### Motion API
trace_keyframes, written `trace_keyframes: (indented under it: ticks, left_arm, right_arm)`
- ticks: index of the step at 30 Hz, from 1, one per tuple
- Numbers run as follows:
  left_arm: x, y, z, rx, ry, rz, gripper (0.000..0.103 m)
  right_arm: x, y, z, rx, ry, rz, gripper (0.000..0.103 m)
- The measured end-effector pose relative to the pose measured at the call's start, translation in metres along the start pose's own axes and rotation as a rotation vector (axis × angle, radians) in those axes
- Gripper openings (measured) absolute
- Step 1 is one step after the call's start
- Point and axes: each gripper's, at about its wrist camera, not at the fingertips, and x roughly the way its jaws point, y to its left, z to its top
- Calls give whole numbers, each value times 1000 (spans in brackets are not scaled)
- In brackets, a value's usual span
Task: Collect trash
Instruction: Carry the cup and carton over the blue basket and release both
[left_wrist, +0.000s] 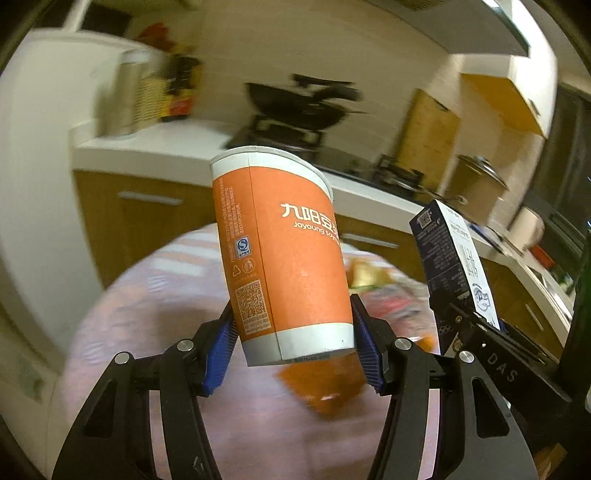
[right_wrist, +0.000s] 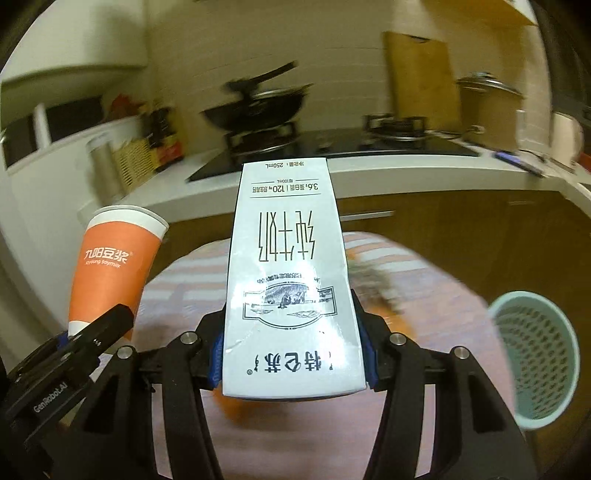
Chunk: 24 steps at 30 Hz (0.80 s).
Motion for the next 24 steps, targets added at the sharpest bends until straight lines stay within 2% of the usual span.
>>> trace_keyframes:
  ticks: [6, 14, 20, 24]
  left_arm:
    - [27, -85, -5, 75, 38, -102, 56]
    - [75, -194, -24, 193, 119, -258, 56]
    - [111, -265, -49, 248, 186, -375, 56]
    - [131, -297, -66, 271, 242, -424, 56]
  right_arm:
    - [-11, -86, 8, 54, -22, -98, 51]
    - [-25, -203, -7, 159, -14, -222, 51]
    - [-27, -267, -25, 218, 1, -304, 51]
    - [-24, -302, -35, 260, 27, -343, 51]
